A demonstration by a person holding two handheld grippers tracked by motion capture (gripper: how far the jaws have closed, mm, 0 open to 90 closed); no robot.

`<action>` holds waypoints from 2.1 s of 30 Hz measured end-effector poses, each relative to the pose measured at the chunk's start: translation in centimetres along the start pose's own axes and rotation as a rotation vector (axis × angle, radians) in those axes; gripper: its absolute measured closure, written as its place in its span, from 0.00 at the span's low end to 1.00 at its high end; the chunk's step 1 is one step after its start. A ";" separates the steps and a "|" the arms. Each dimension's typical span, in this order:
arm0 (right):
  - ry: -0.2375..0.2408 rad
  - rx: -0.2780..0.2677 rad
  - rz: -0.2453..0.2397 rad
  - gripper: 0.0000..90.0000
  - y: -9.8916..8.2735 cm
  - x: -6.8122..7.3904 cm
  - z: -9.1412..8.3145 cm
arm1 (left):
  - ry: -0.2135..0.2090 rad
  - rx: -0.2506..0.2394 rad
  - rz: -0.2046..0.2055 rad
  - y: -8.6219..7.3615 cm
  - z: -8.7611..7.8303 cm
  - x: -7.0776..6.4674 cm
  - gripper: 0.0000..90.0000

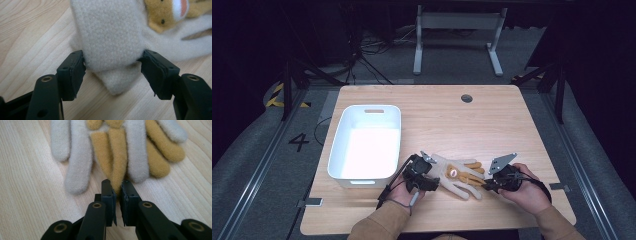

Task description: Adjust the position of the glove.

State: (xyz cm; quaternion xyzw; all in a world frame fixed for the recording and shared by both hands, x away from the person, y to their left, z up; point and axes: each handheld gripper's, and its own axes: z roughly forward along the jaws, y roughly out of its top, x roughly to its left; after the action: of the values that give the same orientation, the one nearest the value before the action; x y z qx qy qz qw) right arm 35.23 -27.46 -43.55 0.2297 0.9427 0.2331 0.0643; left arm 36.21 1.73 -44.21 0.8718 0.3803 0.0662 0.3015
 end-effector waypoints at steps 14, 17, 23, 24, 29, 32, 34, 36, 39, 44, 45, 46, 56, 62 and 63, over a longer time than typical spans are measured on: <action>-0.006 0.001 0.003 0.91 0.0 0.1 -0.1 | 0.017 -0.031 0.074 0.0 -1.1 -0.7 0.91; -0.013 -0.004 0.004 0.92 0.0 0.1 -0.5 | 0.003 -0.043 0.073 0.1 -1.5 -0.8 0.94; -0.040 -0.030 0.014 0.92 -0.1 -0.1 -1.7 | -0.021 -0.062 0.081 0.1 -2.7 -1.0 0.94; -0.056 -0.042 0.022 0.93 -0.1 -0.2 -2.2 | -0.024 -0.066 0.081 0.1 -2.9 -1.0 0.94; -0.087 -0.075 0.026 0.93 0.2 -0.2 -3.5 | -0.037 -0.093 0.085 0.0 -4.2 -1.1 0.94; -0.105 -0.100 0.032 0.93 0.4 -0.4 -4.3 | -0.047 -0.110 0.085 0.0 -4.8 -1.2 0.94; -0.118 -0.117 0.034 0.93 0.5 -0.5 -4.9 | -0.050 -0.120 0.086 -0.1 -5.1 -1.3 0.94; -0.130 -0.133 0.037 0.93 0.7 -0.7 -5.2 | -0.049 -0.128 0.087 -0.2 -5.4 -1.4 0.94; -0.145 -0.149 0.034 0.93 1.1 -0.9 -5.7 | -0.047 -0.144 0.087 -0.3 -5.9 -1.6 0.94; -0.176 -0.179 0.037 0.93 1.9 -1.3 -6.4 | -0.057 -0.152 0.085 -0.5 -6.2 -2.0 0.94; -0.180 -0.185 0.037 0.93 2.0 -1.4 -6.4 | -0.056 -0.145 0.094 -0.5 -6.2 -2.0 0.94; -0.186 -0.188 0.038 0.93 2.1 -1.5 -6.5 | -0.056 -0.143 0.092 -0.5 -6.2 -2.1 0.94; -0.215 -0.188 0.063 0.93 2.6 -2.5 -5.8 | -0.058 -0.112 0.086 -0.2 -4.6 -2.0 0.94; -0.213 -0.176 0.084 0.93 2.3 -3.1 -5.0 | -0.072 -0.065 0.083 -0.2 -3.2 -1.7 0.94; -0.212 -0.173 0.086 0.93 2.2 -3.2 -4.8 | -0.077 -0.056 0.082 -0.2 -3.0 -1.7 0.94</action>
State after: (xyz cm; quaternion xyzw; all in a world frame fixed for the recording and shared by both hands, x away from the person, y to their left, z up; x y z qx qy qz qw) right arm 37.87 -29.17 -38.22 0.2868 0.8963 0.2906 0.1729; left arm 33.90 2.08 -41.72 0.8798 0.3304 0.0556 0.3372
